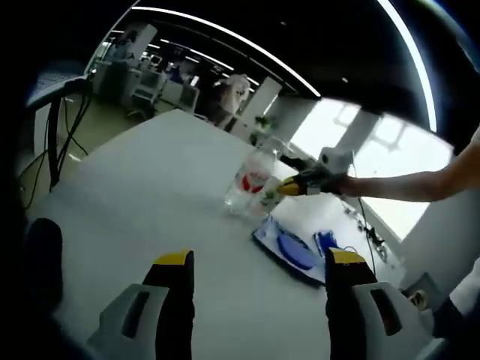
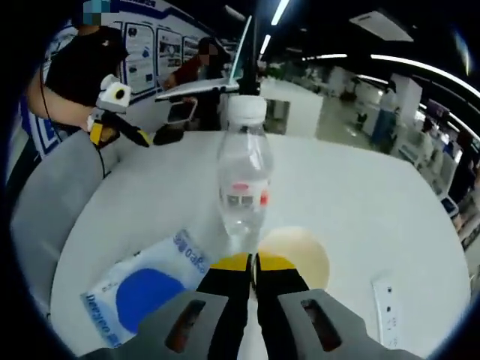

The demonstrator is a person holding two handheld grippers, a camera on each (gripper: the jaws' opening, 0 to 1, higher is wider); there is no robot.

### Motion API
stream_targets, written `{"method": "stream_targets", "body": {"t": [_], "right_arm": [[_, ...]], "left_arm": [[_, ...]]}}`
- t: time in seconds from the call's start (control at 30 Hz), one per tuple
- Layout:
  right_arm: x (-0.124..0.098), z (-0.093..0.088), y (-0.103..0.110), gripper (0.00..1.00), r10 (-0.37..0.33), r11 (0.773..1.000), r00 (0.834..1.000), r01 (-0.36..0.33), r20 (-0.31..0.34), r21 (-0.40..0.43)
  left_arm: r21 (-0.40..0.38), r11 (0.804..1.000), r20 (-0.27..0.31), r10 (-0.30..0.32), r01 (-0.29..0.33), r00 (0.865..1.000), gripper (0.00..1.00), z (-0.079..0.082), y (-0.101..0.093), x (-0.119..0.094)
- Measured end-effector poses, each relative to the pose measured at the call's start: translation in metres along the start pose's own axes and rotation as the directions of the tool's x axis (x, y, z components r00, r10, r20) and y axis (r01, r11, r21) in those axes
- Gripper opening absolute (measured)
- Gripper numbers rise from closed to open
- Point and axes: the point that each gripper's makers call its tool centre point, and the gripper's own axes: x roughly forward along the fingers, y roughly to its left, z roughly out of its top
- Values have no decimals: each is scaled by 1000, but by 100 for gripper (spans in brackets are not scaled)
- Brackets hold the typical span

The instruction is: Arrange the tabletop items into an orderly group along one side of the table until the central work area is clear of visible clutter.

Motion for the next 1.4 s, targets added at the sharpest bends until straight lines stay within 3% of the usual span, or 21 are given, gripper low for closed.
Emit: {"method": "stream_targets", "body": {"t": [0.37,1.13,1.4], "right_arm": [[10,2,13,0,45,995,999,-47,-23,-92],[14,0,22,0,66,989,997,-72,-51,-130],[17,4,28,0,75,991,996,-79,-38,-108]], "left_arm": [[-4,1000,25,10,-10,1000,70,7,7,-3],[-18,1000,45,11,-10,999,70,5,5,-6],[-27,1000,54,11,-10,998,70,6,6,-8]]}}
